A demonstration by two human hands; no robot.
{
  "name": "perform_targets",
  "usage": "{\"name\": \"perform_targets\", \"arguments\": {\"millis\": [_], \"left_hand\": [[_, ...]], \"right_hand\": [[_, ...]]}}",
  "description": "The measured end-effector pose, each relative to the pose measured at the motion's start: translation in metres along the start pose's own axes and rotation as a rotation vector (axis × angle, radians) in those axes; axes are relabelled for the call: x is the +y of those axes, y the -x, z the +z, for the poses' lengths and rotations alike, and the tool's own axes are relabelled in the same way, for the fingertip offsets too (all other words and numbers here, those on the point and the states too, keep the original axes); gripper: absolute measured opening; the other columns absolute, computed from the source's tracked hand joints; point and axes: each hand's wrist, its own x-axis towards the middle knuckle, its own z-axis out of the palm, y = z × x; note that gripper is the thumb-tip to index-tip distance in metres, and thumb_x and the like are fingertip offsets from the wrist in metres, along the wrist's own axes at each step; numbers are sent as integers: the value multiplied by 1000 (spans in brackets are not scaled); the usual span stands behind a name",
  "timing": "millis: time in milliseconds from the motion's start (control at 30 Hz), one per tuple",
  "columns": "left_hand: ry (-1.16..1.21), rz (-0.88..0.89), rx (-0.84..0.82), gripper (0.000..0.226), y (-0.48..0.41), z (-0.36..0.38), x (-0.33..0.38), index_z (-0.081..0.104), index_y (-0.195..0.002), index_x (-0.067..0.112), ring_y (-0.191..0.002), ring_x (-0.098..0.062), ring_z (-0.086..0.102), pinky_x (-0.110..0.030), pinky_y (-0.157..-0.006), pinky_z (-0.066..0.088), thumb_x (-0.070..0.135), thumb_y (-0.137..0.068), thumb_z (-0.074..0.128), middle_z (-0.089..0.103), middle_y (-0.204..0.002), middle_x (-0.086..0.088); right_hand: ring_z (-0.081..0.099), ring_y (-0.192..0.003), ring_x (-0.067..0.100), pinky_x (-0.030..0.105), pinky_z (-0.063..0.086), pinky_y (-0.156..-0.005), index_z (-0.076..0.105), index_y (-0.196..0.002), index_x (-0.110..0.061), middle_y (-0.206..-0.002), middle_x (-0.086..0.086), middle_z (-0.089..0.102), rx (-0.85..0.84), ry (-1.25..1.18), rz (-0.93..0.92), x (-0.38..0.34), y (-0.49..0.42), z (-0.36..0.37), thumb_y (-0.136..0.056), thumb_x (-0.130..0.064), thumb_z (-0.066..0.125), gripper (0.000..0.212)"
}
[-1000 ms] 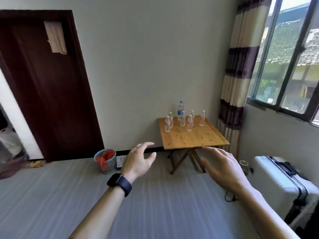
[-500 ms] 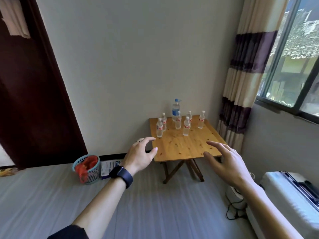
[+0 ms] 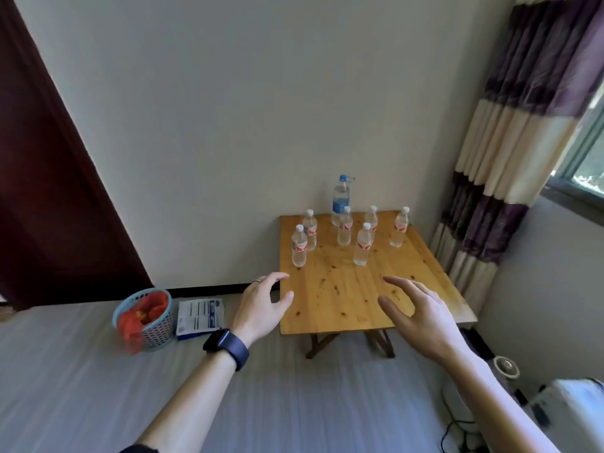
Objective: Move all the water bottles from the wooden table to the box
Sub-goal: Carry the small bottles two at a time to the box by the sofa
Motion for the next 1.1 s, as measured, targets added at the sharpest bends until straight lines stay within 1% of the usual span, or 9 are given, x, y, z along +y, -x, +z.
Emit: {"name": "perform_targets", "arguments": {"millis": [133,233,267,333,433,667,800,900,1100], "left_hand": [[19,-33,-45,35,-78,27,-25,60,-129,29,-127,-14,52,-22,-97,36,35,-95,63,61,-132,6],[7,-46,-71,35,-137,42,-40,60,-129,30,-125,-14,54,-22,-93,37,38,-95,63,62,-131,7],[3,-47,-81,35,-154,47,-44,60,-129,31,-125,-14,55,-22,-92,37,38,-95,63,62,-132,7],[5,-60,-104,35,-188,58,-51,59,-129,32,-125,-14,54,-22,-91,37,39,-95,63,61,-132,7],[-1,-75,-151,35,-229,75,-62,59,-129,34,-125,-14,54,-24,-89,39,41,-95,63,61,-132,7],[9,-155,-195,35,-318,120,-95,58,-129,33,-125,-16,52,-25,-92,37,39,-95,63,61,-131,7],[3,-207,-181,36,-375,145,-105,58,-129,33,-121,-15,54,-26,-90,41,40,-94,64,61,-123,10],[10,-271,-150,38,-416,160,-110,58,-130,32,-119,-14,55,-23,-86,38,40,-93,65,57,-117,14],[34,-465,-111,60,-488,195,-136,46,-143,26,-132,-19,44,-23,-95,32,38,-90,71,46,-145,-6]], "right_hand": [[49,-131,18,39,41,-108,53,-139,-41,-142,-10,54,-24,-3,28,18,-74,24,-92,-60,56,50],[64,-111,24,42,46,-103,52,-138,-41,-141,-9,54,-60,-9,75,31,-123,39,-92,-61,55,50],[65,-110,24,43,48,-101,52,-138,-41,-141,-9,53,-60,-14,88,34,-138,44,-92,-61,55,50],[58,-120,22,43,50,-100,53,-138,-42,-141,-9,54,-50,-26,104,44,-167,53,-92,-60,56,50],[47,-133,20,40,43,-105,53,-138,-42,-141,-9,56,-47,13,131,62,-204,68,-92,-60,56,50],[47,-131,20,33,39,-99,50,-138,-45,-138,-8,57,-120,19,186,112,-299,117,-91,-63,53,51],[51,-126,21,32,41,-95,48,-138,-46,-134,-7,58,-162,3,215,145,-366,142,-90,-62,55,51],[51,-126,24,31,40,-95,48,-140,-42,-135,-3,58,-181,-26,232,168,-421,156,-91,-57,59,53],[45,-132,34,45,40,-102,29,-154,-27,-146,12,48,-193,-38,319,218,-520,201,-91,-48,64,75]]}}
